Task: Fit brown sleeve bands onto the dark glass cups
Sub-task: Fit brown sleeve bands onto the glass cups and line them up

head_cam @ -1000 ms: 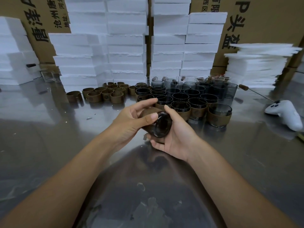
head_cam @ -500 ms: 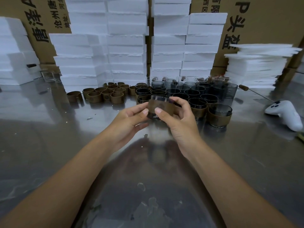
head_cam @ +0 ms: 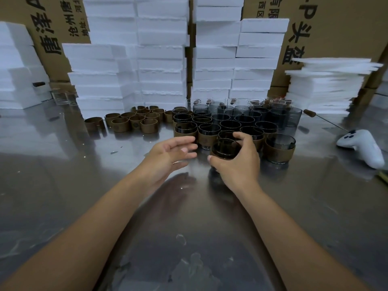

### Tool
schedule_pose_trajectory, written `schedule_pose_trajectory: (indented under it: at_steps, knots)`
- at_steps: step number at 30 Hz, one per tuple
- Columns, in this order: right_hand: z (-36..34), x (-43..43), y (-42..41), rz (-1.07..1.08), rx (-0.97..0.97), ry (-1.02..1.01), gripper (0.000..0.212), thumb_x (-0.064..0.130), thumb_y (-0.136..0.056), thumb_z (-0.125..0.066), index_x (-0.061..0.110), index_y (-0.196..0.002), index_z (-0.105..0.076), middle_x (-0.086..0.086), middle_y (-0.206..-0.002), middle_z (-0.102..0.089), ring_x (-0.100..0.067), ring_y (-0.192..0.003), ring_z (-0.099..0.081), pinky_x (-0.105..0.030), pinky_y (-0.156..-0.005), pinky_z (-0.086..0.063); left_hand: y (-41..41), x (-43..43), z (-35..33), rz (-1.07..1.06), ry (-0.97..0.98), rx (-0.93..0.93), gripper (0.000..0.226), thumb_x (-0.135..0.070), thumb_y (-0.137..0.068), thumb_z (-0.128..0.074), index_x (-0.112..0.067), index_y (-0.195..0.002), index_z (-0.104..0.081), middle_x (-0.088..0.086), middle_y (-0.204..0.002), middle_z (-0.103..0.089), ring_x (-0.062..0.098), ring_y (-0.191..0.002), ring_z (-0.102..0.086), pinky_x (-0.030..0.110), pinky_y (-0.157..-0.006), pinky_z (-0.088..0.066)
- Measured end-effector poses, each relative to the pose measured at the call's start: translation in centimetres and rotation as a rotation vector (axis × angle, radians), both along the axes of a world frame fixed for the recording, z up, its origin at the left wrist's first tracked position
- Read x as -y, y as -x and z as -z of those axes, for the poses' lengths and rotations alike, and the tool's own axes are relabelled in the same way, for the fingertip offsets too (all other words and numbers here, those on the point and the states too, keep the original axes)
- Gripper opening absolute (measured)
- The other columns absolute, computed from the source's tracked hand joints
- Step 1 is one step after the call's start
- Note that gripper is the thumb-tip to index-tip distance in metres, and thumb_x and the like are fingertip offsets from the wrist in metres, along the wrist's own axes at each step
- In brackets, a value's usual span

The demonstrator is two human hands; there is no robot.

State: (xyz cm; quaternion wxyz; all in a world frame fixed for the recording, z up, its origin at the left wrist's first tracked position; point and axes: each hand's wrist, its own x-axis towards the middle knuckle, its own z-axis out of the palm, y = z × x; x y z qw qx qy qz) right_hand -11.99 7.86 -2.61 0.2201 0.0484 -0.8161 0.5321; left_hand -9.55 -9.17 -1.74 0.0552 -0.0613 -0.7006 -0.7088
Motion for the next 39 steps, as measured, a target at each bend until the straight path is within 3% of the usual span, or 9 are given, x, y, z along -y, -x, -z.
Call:
schedule_pose_trajectory:
  at_steps: [4,9,13,20,28,32,39]
  knots:
    - [0.0,-1.1,0.7,0.126,0.057,-0.023,0.075,0.027,-0.068,-0.081,0.023,-0.132,-0.044,-0.001,-0.132,-0.05,-0.022,-0.123,-0.04,-0.03,-0.091,-0.036,0.1,0.1,0.0,-0.004,0.013,0.001,0.026,-0.006,-0.094,-0.054,-0.026,-0.105,-0.066,-0.004,-0.098,-0.074,0.012,-0.095,-0.07,0.025,-0.078,-0.051]
    - [-0.3,-1.8,1.0,0.157,0.086,-0.054,0.077,0.026,-0.069,-0.082,0.019,-0.134,-0.04,-0.005,-0.133,-0.045,-0.025,-0.124,-0.042,-0.037,-0.098,-0.041,0.0,0.2,-0.1,-0.024,-0.009,0.003,0.025,-0.006,-0.094,-0.054,-0.025,-0.106,-0.066,-0.004,-0.094,-0.075,0.013,-0.093,-0.07,0.025,-0.077,-0.051]
    - [-0.1,-2.4,1.1,0.201,0.057,-0.102,0.081,0.023,-0.071,-0.083,0.016,-0.136,-0.036,-0.008,-0.134,-0.036,-0.027,-0.116,-0.047,-0.032,-0.09,-0.043,0.0,0.2,-0.2,-0.022,-0.022,0.004,0.025,-0.006,-0.093,-0.055,-0.024,-0.106,-0.066,-0.005,-0.09,-0.075,0.013,-0.09,-0.071,0.024,-0.075,-0.051]
    - [0.2,-3.5,1.7,0.304,0.023,-0.208,0.076,0.028,-0.078,-0.078,0.015,-0.141,-0.038,-0.005,-0.142,-0.045,-0.027,-0.132,-0.037,-0.042,-0.103,-0.036,0.1,0.2,-0.2,-0.042,-0.04,0.004,0.024,-0.006,-0.092,-0.056,-0.023,-0.106,-0.066,-0.004,-0.088,-0.074,0.012,-0.087,-0.071,0.022,-0.072,-0.052]
    - [0.1,-3.1,2.0,0.337,0.056,-0.36,0.069,0.033,-0.085,-0.07,0.014,-0.143,-0.038,-0.005,-0.143,-0.047,-0.027,-0.13,-0.034,-0.041,-0.102,-0.032,0.5,0.0,-0.1,-0.071,-0.045,0.01,0.022,-0.006,-0.094,-0.054,-0.022,-0.106,-0.066,-0.006,-0.081,-0.073,0.009,-0.081,-0.07,0.019,-0.068,-0.053]
    - [-0.1,-2.8,2.0,0.284,0.075,-0.385,0.071,0.03,-0.087,-0.068,0.012,-0.145,-0.032,-0.008,-0.15,-0.036,-0.029,-0.134,-0.029,-0.043,-0.105,-0.033,0.9,0.1,0.0,-0.088,-0.051,0.011,0.023,-0.007,-0.094,-0.054,-0.023,-0.105,-0.066,-0.007,-0.08,-0.073,0.01,-0.081,-0.07,0.018,-0.067,-0.052]
    - [-1.4,-1.6,2.3,0.254,-0.199,-0.329,0.046,0.019,-0.086,-0.065,0.013,-0.129,-0.05,-0.007,-0.132,-0.044,-0.023,-0.125,-0.034,-0.031,-0.1,-0.029,2.4,0.0,0.2,-0.247,-0.108,-0.002,0.024,0.0,-0.092,-0.053,-0.019,-0.097,-0.066,-0.001,-0.079,-0.07,0.009,-0.072,-0.067,0.019,-0.067,-0.051]
